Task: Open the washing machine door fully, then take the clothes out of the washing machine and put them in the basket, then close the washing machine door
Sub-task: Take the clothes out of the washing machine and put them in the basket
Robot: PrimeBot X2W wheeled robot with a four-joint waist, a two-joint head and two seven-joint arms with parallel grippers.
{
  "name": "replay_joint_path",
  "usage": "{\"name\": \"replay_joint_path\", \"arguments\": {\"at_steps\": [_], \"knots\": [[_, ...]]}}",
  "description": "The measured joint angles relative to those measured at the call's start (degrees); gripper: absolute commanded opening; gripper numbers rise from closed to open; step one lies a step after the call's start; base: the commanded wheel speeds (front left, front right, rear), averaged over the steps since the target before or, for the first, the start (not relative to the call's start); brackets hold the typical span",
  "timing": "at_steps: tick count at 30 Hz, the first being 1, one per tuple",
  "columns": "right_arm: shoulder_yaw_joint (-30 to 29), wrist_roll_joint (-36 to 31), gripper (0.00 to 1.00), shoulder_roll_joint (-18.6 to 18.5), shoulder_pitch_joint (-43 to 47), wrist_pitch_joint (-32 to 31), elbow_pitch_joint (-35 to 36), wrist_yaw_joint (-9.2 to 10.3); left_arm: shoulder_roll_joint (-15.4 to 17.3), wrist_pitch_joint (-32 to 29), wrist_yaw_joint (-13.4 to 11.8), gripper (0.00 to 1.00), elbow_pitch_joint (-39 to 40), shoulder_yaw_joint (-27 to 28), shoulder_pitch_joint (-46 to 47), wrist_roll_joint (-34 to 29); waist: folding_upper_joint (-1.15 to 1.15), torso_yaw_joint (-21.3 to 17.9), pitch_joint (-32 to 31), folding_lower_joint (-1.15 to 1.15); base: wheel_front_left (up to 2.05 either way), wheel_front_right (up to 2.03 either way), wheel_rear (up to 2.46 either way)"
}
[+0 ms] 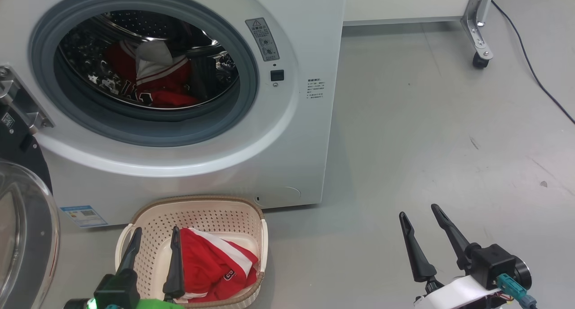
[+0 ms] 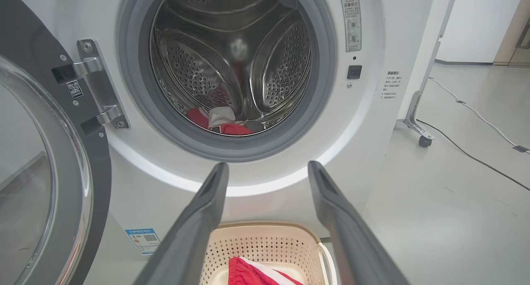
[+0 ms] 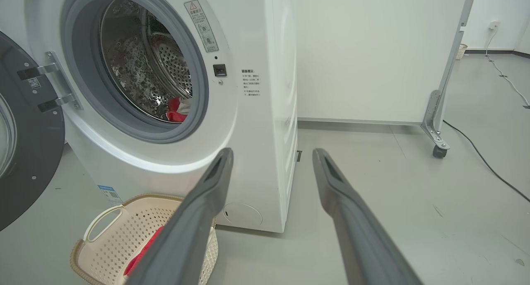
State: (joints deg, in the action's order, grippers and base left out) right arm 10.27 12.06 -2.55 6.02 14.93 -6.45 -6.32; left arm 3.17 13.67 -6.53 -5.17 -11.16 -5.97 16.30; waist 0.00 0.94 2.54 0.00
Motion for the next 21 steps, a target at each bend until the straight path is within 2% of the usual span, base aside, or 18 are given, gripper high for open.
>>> {"name": "replay_joint_path", "arguments": {"at_steps": [21], "knots": [[1.25, 0.0, 1.0, 0.03, 0.31, -0.01, 1.56, 0.51, -0.01, -1.89, 0.0, 1.0, 1.46, -0.38, -0.26, 0.11, 0.0, -0.38, 1.64, 0.0, 0.0, 0.0, 0.0]]}}
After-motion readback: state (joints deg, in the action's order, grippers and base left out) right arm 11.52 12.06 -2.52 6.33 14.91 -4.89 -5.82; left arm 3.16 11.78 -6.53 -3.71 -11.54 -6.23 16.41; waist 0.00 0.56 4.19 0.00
